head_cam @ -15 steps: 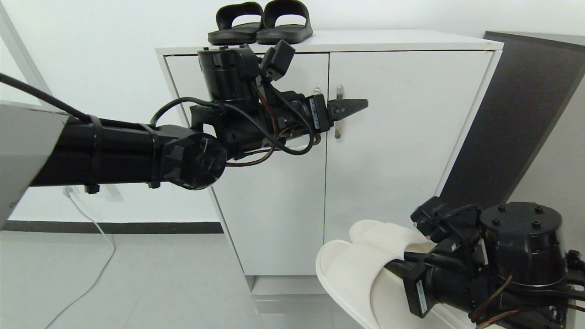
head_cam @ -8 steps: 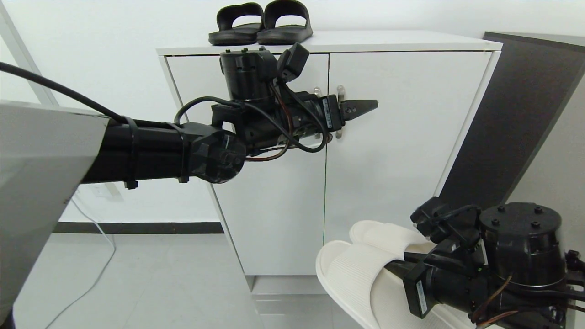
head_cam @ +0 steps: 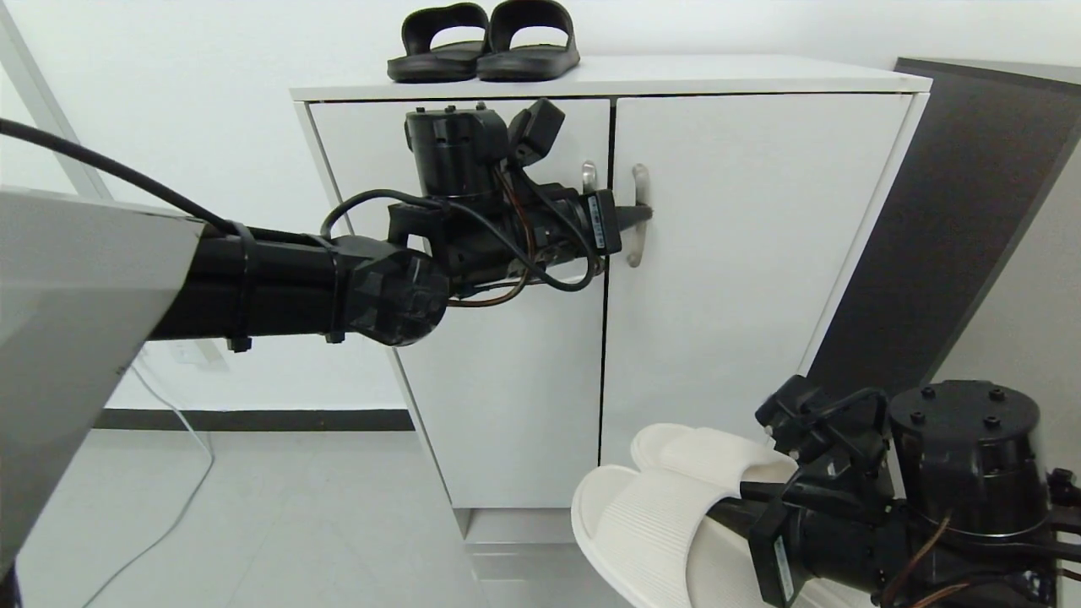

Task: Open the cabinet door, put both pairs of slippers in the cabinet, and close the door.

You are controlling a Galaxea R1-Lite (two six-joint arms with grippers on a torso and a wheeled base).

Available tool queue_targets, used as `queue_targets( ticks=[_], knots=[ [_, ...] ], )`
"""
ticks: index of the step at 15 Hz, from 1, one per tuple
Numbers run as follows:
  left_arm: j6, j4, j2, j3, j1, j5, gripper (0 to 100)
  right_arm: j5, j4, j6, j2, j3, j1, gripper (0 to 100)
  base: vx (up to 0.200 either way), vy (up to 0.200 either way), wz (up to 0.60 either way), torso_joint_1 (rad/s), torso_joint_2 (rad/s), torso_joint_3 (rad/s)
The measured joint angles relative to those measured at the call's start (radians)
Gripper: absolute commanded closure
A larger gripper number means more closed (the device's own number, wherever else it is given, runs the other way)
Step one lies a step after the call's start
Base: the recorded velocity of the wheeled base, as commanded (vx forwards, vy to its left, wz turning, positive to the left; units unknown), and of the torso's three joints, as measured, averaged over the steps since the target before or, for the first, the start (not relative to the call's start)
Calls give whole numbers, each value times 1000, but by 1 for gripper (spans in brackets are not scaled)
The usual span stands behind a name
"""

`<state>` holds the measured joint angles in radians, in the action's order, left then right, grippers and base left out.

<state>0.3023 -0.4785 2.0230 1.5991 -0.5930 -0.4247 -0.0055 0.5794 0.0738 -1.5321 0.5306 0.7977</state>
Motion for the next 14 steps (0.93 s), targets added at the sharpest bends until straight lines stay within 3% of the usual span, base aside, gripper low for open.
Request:
queue_targets(
  ticks=[5, 9, 14],
  knots=[
    [1, -68, -137, -201, -63, 1, 100, 85, -3, -19, 53, -25, 2, 100, 0, 0, 0, 0, 0, 0],
    [0, -85, -253, -325, -121, 66, 100, 85, -7, -21, 69, -29, 8, 100, 0, 0, 0, 0, 0, 0],
    [-15, -74, -365, -434, -113, 114, 100, 62, -48, -21, 73, -39, 87, 100, 0, 0, 0, 0, 0, 0]
  ],
)
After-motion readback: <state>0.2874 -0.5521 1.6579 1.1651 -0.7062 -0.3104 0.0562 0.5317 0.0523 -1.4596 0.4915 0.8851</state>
